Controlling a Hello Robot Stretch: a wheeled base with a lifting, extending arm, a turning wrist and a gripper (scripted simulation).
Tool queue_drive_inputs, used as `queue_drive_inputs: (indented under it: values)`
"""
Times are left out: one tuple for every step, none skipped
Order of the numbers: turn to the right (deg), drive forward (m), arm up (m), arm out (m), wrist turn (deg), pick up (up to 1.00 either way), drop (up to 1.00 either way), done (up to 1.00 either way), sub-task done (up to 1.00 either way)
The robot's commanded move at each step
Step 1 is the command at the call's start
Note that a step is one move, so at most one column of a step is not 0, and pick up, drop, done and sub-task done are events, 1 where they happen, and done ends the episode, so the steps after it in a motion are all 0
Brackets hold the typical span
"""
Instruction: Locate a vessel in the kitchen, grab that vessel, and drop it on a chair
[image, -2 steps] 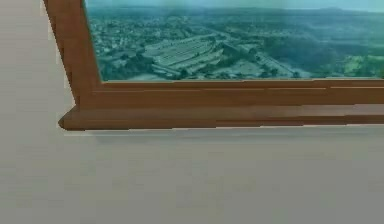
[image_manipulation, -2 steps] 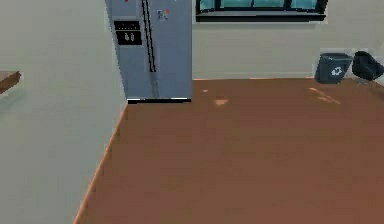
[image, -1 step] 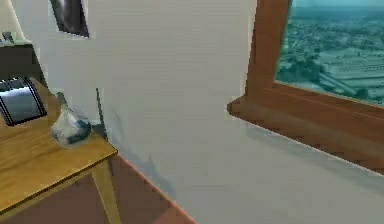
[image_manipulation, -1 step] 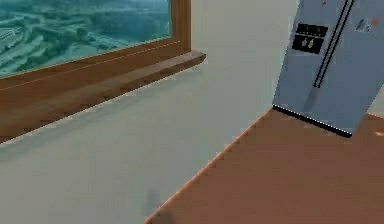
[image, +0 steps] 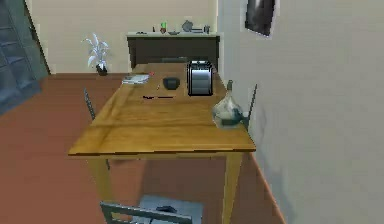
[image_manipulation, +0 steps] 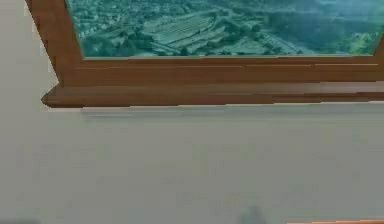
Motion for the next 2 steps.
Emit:
queue_drive_inputs:
  values:
    - [-45.0,0.00,0.00,0.00,0.0,0.00,0.00,0.00,0.00]
    - [-30.0,0.00,0.00,0.00,0.0,0.00,0.00,0.00,0.00]
